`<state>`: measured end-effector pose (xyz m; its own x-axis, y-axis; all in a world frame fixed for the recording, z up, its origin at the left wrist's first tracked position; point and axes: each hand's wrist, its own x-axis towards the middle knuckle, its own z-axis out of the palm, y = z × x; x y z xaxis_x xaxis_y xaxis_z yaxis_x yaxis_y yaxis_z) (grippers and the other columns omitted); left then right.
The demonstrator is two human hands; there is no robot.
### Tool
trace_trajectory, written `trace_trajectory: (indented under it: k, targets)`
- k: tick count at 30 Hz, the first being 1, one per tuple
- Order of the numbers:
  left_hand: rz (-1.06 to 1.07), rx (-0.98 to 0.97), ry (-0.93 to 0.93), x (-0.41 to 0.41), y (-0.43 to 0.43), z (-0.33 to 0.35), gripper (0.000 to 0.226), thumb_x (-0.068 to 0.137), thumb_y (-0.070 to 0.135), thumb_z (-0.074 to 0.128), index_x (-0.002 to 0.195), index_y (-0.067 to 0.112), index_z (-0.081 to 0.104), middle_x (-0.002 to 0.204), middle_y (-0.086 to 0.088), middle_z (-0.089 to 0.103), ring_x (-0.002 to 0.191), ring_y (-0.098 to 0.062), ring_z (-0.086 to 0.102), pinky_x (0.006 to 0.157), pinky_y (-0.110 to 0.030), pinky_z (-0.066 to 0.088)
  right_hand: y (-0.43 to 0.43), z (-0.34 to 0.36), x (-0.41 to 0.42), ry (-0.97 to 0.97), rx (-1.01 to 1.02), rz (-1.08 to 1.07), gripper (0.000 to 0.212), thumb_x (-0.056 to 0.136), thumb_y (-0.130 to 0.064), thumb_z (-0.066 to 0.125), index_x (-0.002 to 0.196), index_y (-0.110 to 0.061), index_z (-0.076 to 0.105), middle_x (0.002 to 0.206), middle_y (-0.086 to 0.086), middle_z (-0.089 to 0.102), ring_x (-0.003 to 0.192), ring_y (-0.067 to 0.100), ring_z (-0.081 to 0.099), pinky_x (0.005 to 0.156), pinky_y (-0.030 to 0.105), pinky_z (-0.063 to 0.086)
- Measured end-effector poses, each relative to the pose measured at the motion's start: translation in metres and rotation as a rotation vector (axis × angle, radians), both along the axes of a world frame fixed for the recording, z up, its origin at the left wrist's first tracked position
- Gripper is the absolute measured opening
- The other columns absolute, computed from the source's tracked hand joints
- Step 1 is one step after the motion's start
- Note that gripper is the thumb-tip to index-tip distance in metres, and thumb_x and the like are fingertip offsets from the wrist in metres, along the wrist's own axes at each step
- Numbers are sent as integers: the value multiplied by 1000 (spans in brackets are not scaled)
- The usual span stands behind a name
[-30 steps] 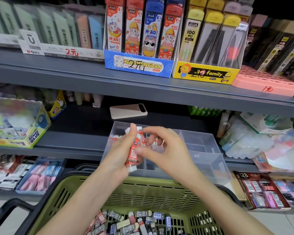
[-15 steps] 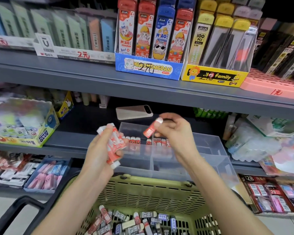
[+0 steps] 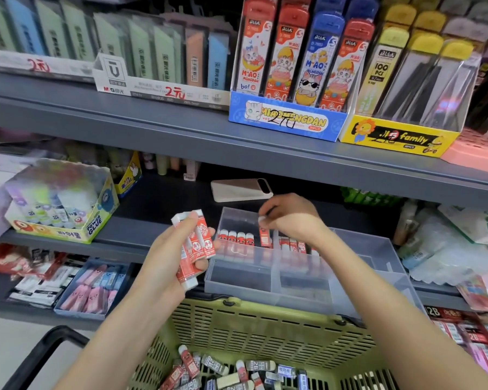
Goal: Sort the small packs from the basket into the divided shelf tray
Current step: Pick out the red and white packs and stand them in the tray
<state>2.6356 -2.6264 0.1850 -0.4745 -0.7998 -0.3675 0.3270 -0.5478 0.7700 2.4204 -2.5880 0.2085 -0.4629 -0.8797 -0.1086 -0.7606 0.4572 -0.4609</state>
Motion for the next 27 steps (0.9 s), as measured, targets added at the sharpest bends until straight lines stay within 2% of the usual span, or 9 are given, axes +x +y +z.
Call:
trace_trajectory:
  k: [5, 7, 10, 14, 18, 20, 23, 25, 27]
  targets:
    - [-22, 0, -33, -2, 0, -5, 56, 62, 42, 72, 105, 7, 63, 77, -9, 73, 67, -17, 66, 36, -20, 41, 10, -18, -5, -195, -159, -91, 13, 76, -22, 74, 84, -28, 66, 79, -9, 69, 83, 16, 66, 78, 29, 51]
    - [-27, 9, -41, -3, 1, -6, 55, 63, 43, 72, 106, 9, 64, 79, -9, 73, 70, -18, 66, 37, -20, 42, 9, -26, -4, -210, -211, -113, 14, 75, -22, 75, 80, -30, 64, 72, -14, 67, 81, 14, 66, 71, 23, 49]
    - [-23, 14, -34, -3, 1, -7, 54, 64, 42, 72, 106, 10, 64, 80, -9, 74, 70, -18, 69, 37, -20, 42, 6, -31, -1, -56, -128, -41, 12, 75, -28, 74, 80, -33, 64, 70, -19, 65, 84, 10, 62, 62, 18, 42]
    - [-24, 24, -8, -3, 0, -5, 51, 67, 39, 70, 107, 8, 62, 77, -8, 73, 66, -16, 70, 35, -20, 42, 0, -26, 1, 314, -106, 1, 13, 78, -34, 69, 90, -32, 73, 90, -14, 72, 99, 11, 50, 67, 21, 32]
    - [-48, 19, -35, -4, 1, -3, 54, 65, 41, 69, 107, 8, 62, 76, -11, 73, 60, -14, 67, 36, -20, 43, 0, -32, 8, 623, 6, 219, 22, 83, -30, 54, 91, -27, 74, 96, -12, 70, 95, 16, 43, 69, 22, 28]
    - [-49, 16, -48, -5, 1, -3, 54, 65, 41, 69, 107, 8, 62, 75, -11, 73, 61, -15, 65, 37, -20, 43, 1, -35, 7, 611, 74, 270, 24, 87, -32, 50, 88, -28, 73, 98, -13, 70, 89, 14, 36, 73, 23, 32]
    - [-41, 11, -51, -6, 1, -3, 53, 63, 42, 69, 105, 9, 62, 73, -9, 73, 72, -20, 62, 37, -20, 42, 1, -30, 2, 532, 153, 311, 26, 91, -34, 46, 75, -27, 66, 101, -14, 69, 89, 13, 32, 93, 29, 34]
    - [-44, 13, -51, -6, 0, -3, 53, 62, 42, 69, 104, 9, 63, 75, -8, 73, 75, -22, 62, 36, -20, 42, 4, -25, 2, 598, 177, 315, 27, 93, -33, 42, 86, -27, 67, 106, -12, 68, 98, 17, 41, 100, 31, 27]
    - [-74, 7, -39, -5, 1, -2, 51, 64, 41, 69, 102, 8, 63, 77, -9, 73, 68, -18, 63, 36, -19, 41, 9, -20, 7, 628, 49, 287, 28, 95, -34, 40, 97, -29, 68, 107, -12, 68, 103, 17, 46, 97, 31, 28]
